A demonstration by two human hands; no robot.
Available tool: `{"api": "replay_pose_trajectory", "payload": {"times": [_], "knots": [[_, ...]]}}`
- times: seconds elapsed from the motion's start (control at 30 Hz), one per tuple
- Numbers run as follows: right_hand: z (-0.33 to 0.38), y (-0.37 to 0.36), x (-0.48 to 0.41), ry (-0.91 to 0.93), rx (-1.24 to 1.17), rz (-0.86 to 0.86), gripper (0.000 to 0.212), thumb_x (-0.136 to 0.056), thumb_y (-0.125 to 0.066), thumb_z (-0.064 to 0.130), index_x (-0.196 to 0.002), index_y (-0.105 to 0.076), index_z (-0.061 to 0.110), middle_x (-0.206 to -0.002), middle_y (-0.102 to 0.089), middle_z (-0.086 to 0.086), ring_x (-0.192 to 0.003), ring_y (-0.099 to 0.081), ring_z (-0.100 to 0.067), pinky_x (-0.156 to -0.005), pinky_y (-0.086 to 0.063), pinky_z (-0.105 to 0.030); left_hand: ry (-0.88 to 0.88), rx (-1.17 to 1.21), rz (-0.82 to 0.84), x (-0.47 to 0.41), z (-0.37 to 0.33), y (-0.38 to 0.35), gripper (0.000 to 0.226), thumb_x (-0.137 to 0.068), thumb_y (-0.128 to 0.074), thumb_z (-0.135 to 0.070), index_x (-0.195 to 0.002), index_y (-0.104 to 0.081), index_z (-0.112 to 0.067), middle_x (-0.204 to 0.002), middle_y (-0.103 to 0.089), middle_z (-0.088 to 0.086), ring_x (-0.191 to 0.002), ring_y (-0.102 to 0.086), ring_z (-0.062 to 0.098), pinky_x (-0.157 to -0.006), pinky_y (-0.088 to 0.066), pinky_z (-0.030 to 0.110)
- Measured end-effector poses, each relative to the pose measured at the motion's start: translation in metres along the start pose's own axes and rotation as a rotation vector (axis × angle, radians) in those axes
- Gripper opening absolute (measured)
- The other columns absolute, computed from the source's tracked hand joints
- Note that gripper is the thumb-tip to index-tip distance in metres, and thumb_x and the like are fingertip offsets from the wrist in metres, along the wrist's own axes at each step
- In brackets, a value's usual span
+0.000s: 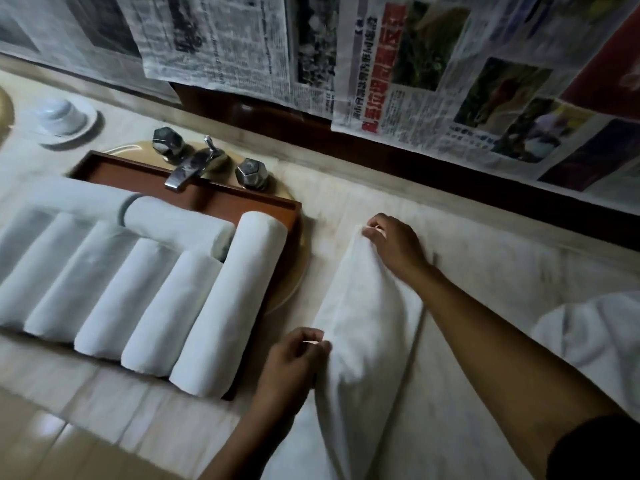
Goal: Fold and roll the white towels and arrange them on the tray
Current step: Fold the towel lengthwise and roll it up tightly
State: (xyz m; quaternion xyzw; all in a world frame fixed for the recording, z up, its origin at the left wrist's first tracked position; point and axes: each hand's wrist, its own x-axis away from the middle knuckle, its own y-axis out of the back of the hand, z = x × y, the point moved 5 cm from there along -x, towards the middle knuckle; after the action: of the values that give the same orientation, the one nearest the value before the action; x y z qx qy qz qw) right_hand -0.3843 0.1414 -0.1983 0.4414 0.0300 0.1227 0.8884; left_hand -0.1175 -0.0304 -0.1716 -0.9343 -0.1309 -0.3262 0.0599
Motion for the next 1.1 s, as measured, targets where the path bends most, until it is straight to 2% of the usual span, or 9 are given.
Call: {"api": "replay_pose_trajectory", "payload": {"times": [0.13, 0.33, 0.47, 0.6, 0.7, 0.83, 0.93, 1.03, 1.1], "knots": [[-0.005, -0.001, 0.003, 0.014, -0.005, -0.051, 0.023, -0.1, -0.061, 0.044, -0.101, -0.064, 0.02, -0.102, -0.069, 0.001, -0.094, -0.063, -0.02, -0.078, -0.048, -0.034, -0.099, -0.297, -0.194, -0.014, 0.005, 0.023, 0.016, -0.093, -0.07, -0.019, -0.078, -0.071, -0.024, -0.066, -0.07, -0.004, -0.054, -0.057, 0.008, -0.059, -0.046, 0.033], [-0.008, -0.006, 0.005, 0.07, 0.017, -0.183, 0.021, -0.096, -0.066, 0.044, -0.096, -0.061, 0.023, -0.096, -0.066, 0.005, -0.09, -0.062, -0.022, -0.077, -0.05, -0.039, -0.155, -0.56, -0.281, -0.017, 0.0, 0.02, 0.016, -0.09, -0.072, -0.025, -0.076, -0.066, -0.019, -0.068, -0.068, -0.002, -0.065, -0.063, 0.006, -0.057, -0.046, 0.022], [-0.006, -0.007, 0.01, 0.128, 0.127, -0.34, 0.016, -0.091, -0.074, 0.039, -0.097, -0.063, 0.028, -0.098, -0.059, 0.006, -0.095, -0.051, -0.021, -0.079, -0.04, -0.039, -0.197, -0.586, -0.284, -0.017, 0.0, 0.016, 0.017, -0.088, -0.073, -0.019, -0.075, -0.063, -0.018, -0.064, -0.063, -0.002, -0.066, -0.059, 0.001, -0.052, -0.041, 0.012], [-0.005, -0.012, 0.008, 0.252, 0.245, -0.329, 0.004, -0.093, -0.071, 0.033, -0.092, -0.07, 0.03, -0.096, -0.059, 0.006, -0.093, -0.052, -0.026, -0.075, -0.039, -0.04, -0.212, -0.625, -0.296, -0.019, 0.002, 0.015, 0.017, -0.087, -0.074, -0.02, -0.075, -0.062, -0.019, -0.065, -0.063, -0.003, -0.069, -0.059, 0.001, -0.052, -0.04, 0.012], [-0.004, -0.01, 0.01, 0.241, 0.256, -0.332, 0.007, -0.096, -0.067, 0.029, -0.095, -0.074, 0.03, -0.099, -0.061, 0.005, -0.095, -0.053, -0.027, -0.077, -0.038, -0.04, -0.22, -0.636, -0.305, -0.017, 0.003, 0.015, 0.017, -0.087, -0.074, -0.02, -0.075, -0.061, -0.02, -0.065, -0.062, -0.005, -0.07, -0.059, 0.001, -0.054, -0.041, 0.013], [0.006, -0.017, 0.041, 0.388, 0.243, -0.291, 0.023, -0.097, -0.061, 0.025, -0.115, -0.076, 0.023, -0.121, -0.067, -0.002, -0.113, -0.059, -0.028, -0.094, -0.045, -0.044, -0.225, -0.655, -0.305, -0.018, 0.004, 0.015, 0.018, -0.086, -0.074, -0.022, -0.075, -0.06, -0.02, -0.065, -0.062, -0.005, -0.067, -0.058, 0.003, -0.056, -0.041, 0.016], [0.0, -0.027, 0.057, 0.419, 0.311, -0.169, 0.039, -0.101, -0.047, 0.032, -0.135, -0.065, 0.023, -0.144, -0.059, -0.002, -0.136, -0.049, -0.026, -0.113, -0.037, -0.048, -0.157, -0.619, -0.257, -0.021, 0.005, 0.013, 0.016, -0.089, -0.073, -0.026, -0.078, -0.063, -0.021, -0.068, -0.066, -0.003, -0.062, -0.06, 0.002, -0.054, -0.042, 0.016], [-0.002, -0.023, 0.054, 0.413, 0.311, -0.151, 0.04, -0.103, -0.045, 0.031, -0.137, -0.064, 0.025, -0.146, -0.057, -0.001, -0.138, -0.048, -0.027, -0.115, -0.035, -0.049, 0.011, -0.39, -0.138, -0.019, 0.014, 0.011, 0.015, -0.088, -0.076, -0.028, -0.078, -0.068, -0.021, -0.067, -0.071, -0.001, -0.054, -0.059, 0.008, -0.051, -0.044, 0.025], [-0.003, -0.023, 0.052, 0.413, 0.309, -0.152, 0.039, -0.103, -0.045, 0.031, -0.136, -0.064, 0.026, -0.145, -0.057, -0.001, -0.138, -0.048, -0.026, -0.115, -0.035, -0.048, 0.008, -0.404, -0.163, -0.017, 0.015, 0.013, 0.017, -0.087, -0.077, -0.031, -0.078, -0.068, -0.021, -0.069, -0.072, -0.002, -0.057, -0.062, 0.009, -0.051, -0.044, 0.023]]}}
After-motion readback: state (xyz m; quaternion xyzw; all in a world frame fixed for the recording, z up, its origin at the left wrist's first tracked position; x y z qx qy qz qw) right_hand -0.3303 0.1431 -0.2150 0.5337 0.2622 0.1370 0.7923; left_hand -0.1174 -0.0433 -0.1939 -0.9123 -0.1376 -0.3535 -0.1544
